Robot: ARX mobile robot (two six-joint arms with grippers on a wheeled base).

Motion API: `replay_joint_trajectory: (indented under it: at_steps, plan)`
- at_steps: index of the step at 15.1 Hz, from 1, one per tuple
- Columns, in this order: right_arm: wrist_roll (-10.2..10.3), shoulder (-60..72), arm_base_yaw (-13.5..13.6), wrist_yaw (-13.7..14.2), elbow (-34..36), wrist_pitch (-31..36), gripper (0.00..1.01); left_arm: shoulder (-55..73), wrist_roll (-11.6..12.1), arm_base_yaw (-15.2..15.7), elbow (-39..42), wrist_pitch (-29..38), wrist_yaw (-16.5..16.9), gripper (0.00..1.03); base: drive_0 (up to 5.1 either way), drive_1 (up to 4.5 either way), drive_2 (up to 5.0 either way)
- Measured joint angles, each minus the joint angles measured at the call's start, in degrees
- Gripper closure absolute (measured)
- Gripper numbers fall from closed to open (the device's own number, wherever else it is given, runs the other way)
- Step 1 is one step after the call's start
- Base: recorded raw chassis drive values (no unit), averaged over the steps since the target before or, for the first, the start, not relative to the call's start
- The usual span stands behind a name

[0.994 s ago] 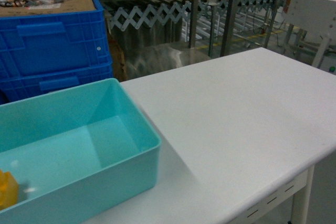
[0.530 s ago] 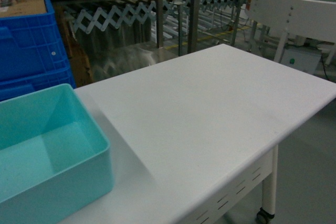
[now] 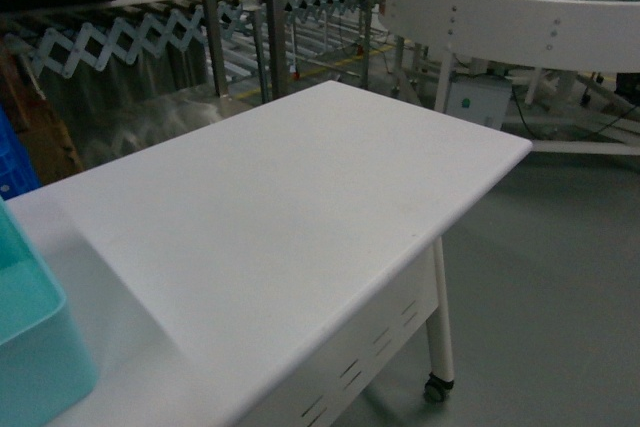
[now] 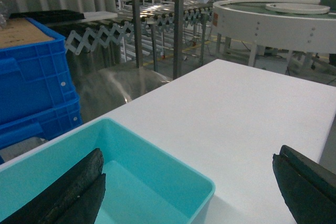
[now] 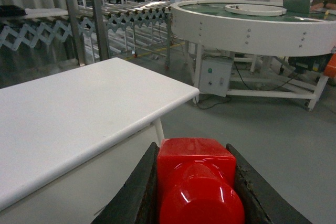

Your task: Pick red block from blue box to shelf

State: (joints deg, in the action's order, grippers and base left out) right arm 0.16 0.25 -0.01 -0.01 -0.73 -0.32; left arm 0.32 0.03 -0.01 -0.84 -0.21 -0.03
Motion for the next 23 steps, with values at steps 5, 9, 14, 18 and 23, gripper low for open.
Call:
replay_joint_trajectory:
  at_steps: [5,9,14,18,23]
  plan:
    - [0.0,0.0,0.0,0.0,0.0,0.0,0.73,0.0,0.0,0.0,0.0,0.0,0.0,0.05,-1.4,-1.45,-1.4]
    - [0.0,0.0,0.0,0.0,0.0,0.0,0.73,0.0,0.0,0.0,0.0,0.0,0.0,0.05,-1.5,-1.46,-1.5]
    - [0.0,0.0,0.0,0.0,0.0,0.0,0.73,0.0,0.0,0.0,0.0,0.0,0.0,0.05,-1.5,-1.46,-1.5]
    - [0.0,0.0,0.0,0.0,0.0,0.0,0.73,0.0,0.0,0.0,0.0,0.0,0.0,0.05,-1.5,-1.46,-1.5]
    - [0.0,0.0,0.0,0.0,0.0,0.0,0.73,0.0,0.0,0.0,0.0,0.0,0.0,0.05,-1.5,-1.46,-1.5]
